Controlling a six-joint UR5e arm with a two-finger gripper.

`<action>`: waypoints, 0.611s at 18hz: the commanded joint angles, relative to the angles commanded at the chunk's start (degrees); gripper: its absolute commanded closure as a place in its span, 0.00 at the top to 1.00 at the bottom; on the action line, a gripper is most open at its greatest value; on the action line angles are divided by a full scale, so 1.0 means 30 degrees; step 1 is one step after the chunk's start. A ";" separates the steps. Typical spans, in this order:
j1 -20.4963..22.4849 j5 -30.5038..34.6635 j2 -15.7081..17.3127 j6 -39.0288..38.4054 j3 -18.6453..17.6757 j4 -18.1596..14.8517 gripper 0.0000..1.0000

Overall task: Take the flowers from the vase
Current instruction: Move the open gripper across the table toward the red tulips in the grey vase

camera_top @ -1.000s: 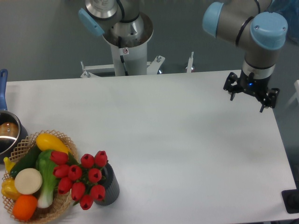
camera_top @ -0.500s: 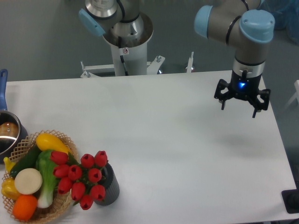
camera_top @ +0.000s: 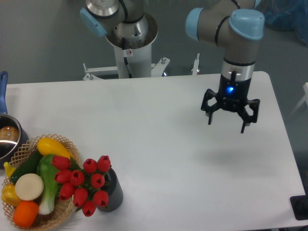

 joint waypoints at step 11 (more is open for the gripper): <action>-0.0263 -0.6618 -0.0467 0.0000 0.0029 -0.0176 1.00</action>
